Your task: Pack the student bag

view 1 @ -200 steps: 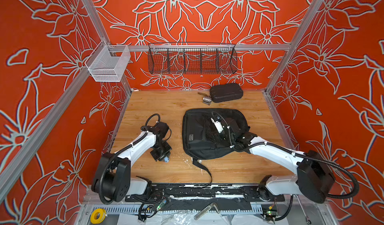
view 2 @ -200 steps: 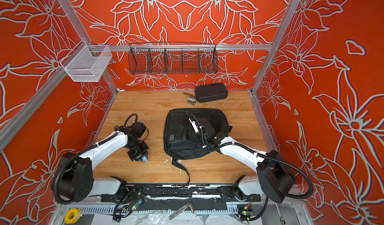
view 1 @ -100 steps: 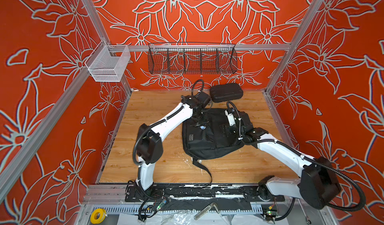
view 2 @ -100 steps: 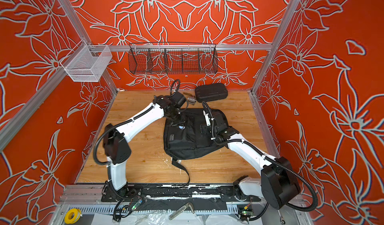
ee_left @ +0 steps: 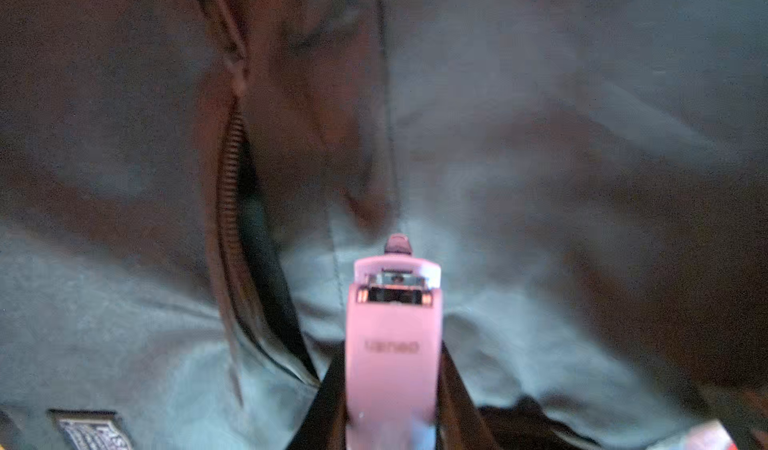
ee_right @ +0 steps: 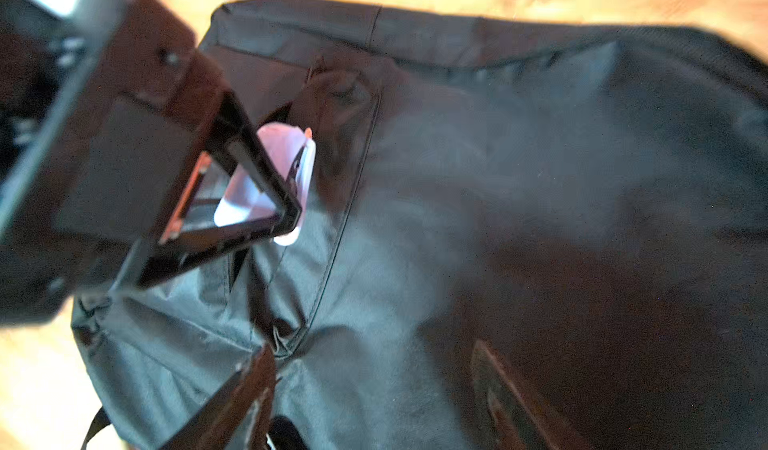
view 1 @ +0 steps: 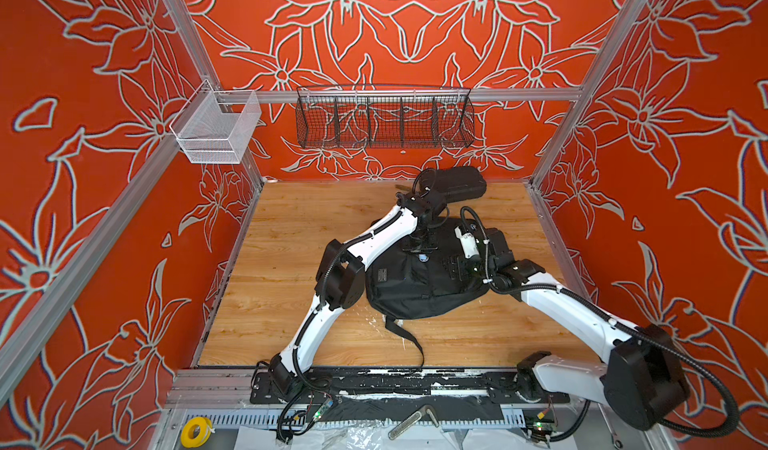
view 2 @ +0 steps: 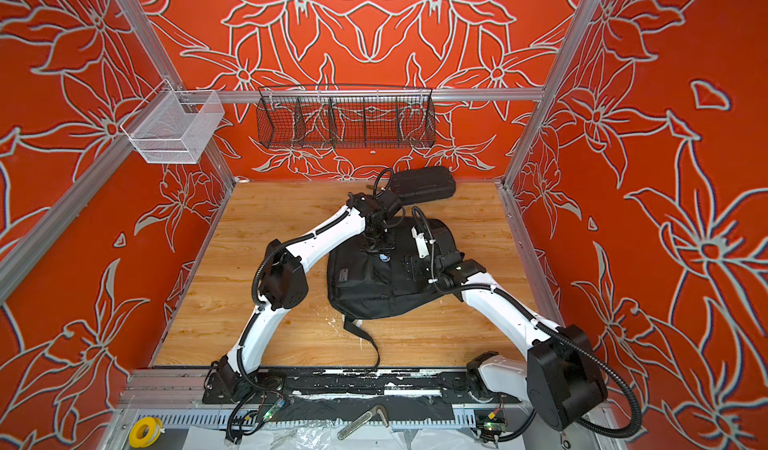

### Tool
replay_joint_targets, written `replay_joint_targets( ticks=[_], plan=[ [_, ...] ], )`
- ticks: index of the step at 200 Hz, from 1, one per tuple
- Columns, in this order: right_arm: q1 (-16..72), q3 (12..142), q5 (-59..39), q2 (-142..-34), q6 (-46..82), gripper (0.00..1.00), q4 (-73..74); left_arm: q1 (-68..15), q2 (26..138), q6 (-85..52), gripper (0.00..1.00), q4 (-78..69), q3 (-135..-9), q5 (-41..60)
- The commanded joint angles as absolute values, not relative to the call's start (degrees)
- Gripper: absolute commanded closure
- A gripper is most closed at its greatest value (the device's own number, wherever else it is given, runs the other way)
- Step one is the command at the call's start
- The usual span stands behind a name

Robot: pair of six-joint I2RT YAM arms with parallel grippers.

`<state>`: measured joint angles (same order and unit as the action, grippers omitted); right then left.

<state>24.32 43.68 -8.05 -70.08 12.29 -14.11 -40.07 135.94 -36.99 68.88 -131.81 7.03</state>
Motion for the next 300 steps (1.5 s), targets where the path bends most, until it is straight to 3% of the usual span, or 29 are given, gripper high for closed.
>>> replay_joint_targets(
  ticks=[1,54,123,155,199,239,265,284,300],
  plan=[
    [24.0,42.7,-10.1,-70.8,13.4,0.25,-12.7,-40.1,138.4,-37.7,0.94,71.5,-133.6,3.7],
    [24.0,41.7,-7.8,-71.6,15.7,0.23,-11.8,-40.1,140.6,-39.6,0.93,76.3,-135.5,-4.9],
    [23.1,47.0,13.3,-67.6,21.8,0.08,-23.2,-40.1,141.3,-39.7,0.93,83.3,-138.4,-13.2],
    [23.0,48.0,10.2,-70.4,21.7,0.08,-21.5,-40.1,143.3,-39.6,0.93,87.2,-140.7,-16.6],
    [23.1,45.4,-3.7,-71.9,20.4,0.11,-9.8,-40.1,145.6,-41.3,0.92,92.5,-141.9,-19.8],
    [24.1,44.9,-8.2,-72.9,17.1,0.15,-6.6,-40.1,146.8,-42.7,0.86,94.0,-141.3,-20.8],
    [24.9,43.1,-12.2,-71.8,14.8,0.16,-2.4,-40.1,146.4,-44.0,0.73,94.7,-141.5,-20.4],
    [25.1,43.4,-12.7,-71.7,13.9,0.18,-3.5,-40.0,144.3,-43.7,0.51,93.1,-141.7,-18.3],
    [25.3,43.3,-11.9,-71.1,13.5,0.18,-4.0,-39.9,141.5,-42.9,0.41,90.5,-141.7,-15.9]
  ],
)
